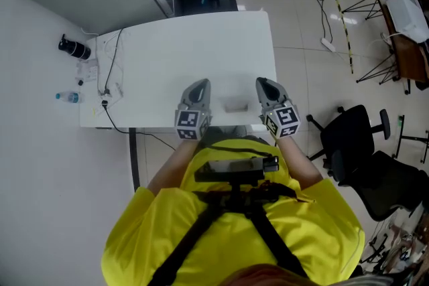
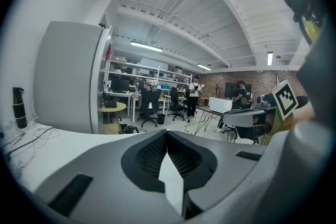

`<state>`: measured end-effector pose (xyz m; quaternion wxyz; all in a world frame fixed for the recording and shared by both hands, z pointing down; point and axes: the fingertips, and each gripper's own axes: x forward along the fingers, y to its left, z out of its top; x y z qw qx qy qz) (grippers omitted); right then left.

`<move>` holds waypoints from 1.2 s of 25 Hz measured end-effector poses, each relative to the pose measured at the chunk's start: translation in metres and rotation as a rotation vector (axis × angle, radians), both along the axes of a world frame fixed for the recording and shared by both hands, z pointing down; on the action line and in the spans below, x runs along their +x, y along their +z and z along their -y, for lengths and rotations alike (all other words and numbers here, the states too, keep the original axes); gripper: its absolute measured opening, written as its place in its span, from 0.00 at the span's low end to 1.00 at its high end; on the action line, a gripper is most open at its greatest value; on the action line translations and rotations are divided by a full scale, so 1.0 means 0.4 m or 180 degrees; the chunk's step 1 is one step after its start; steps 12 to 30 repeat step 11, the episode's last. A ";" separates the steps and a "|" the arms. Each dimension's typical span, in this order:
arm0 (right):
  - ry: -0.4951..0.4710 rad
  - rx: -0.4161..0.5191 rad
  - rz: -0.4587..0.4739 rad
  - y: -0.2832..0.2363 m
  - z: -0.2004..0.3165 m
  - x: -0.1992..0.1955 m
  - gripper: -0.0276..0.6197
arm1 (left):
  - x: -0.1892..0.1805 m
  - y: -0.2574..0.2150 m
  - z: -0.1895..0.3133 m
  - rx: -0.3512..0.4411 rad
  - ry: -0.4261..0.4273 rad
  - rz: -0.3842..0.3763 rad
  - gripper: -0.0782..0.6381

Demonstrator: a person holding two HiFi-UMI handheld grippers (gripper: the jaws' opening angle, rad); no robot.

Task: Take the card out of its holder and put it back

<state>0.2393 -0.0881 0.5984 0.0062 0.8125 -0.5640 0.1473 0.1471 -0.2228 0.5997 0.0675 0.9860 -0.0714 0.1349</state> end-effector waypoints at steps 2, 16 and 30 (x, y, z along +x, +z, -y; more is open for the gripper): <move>0.0044 -0.0045 0.0047 0.018 -0.001 0.016 0.05 | 0.006 0.002 0.010 -0.0011 0.0004 -0.0001 0.15; 0.0159 -0.0087 0.0172 0.044 0.011 0.011 0.05 | -0.004 0.010 0.014 -0.0171 -0.0065 -0.0026 0.52; 0.0159 -0.0087 0.0172 0.044 0.011 0.011 0.05 | -0.004 0.010 0.014 -0.0171 -0.0065 -0.0026 0.52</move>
